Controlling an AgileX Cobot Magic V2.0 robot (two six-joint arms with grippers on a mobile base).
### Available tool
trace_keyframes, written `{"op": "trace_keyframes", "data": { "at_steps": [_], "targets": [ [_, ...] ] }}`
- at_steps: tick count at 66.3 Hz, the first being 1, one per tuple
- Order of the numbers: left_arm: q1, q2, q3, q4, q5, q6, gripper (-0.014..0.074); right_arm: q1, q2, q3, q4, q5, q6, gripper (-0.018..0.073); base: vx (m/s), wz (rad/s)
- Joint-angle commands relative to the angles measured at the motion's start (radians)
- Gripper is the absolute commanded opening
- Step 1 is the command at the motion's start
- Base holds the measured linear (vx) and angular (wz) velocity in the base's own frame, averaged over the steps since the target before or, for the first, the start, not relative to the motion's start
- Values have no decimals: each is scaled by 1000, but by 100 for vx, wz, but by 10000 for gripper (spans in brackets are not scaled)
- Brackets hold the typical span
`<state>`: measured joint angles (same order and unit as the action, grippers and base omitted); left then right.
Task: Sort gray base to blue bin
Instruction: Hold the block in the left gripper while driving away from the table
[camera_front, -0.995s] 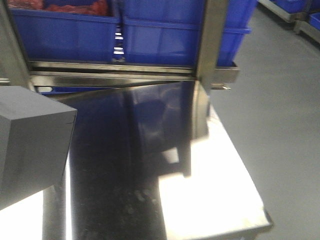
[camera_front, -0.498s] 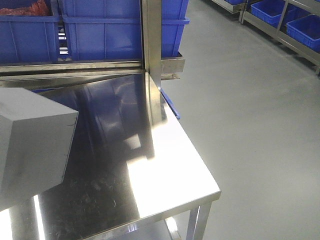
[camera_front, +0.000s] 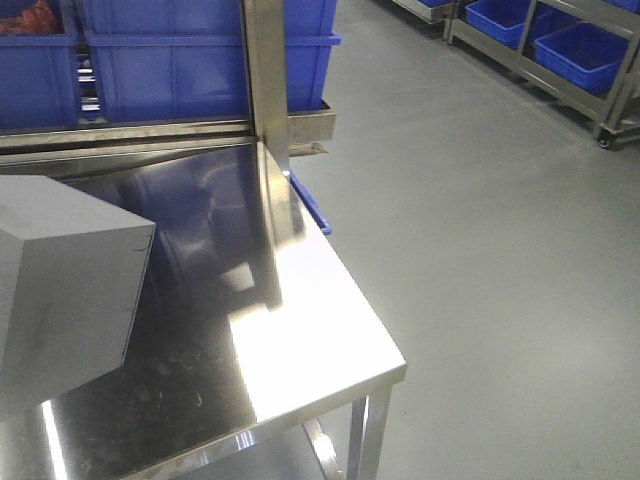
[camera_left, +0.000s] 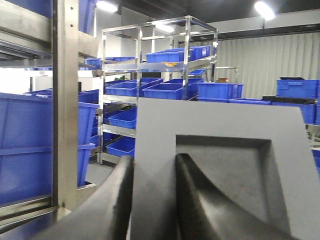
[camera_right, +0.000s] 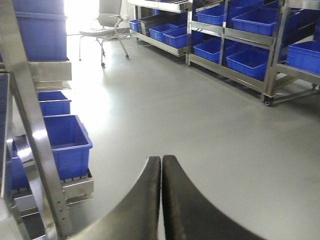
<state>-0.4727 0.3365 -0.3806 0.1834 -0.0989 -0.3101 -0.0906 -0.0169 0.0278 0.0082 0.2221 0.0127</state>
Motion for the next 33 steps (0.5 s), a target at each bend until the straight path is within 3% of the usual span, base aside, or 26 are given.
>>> {"op": "trace_keyframes", "data": {
  "at_steps": [1,33],
  "targets": [
    [-2,9,-31,-10,-99,-13,-6,0,-2,2,-8,-75,-13,-5,-5,-22],
    [-2,9,-31,-10,-99,-13,-6,0,-2,2,-8,-75,-13,-5,-5,-29]
  ]
}}
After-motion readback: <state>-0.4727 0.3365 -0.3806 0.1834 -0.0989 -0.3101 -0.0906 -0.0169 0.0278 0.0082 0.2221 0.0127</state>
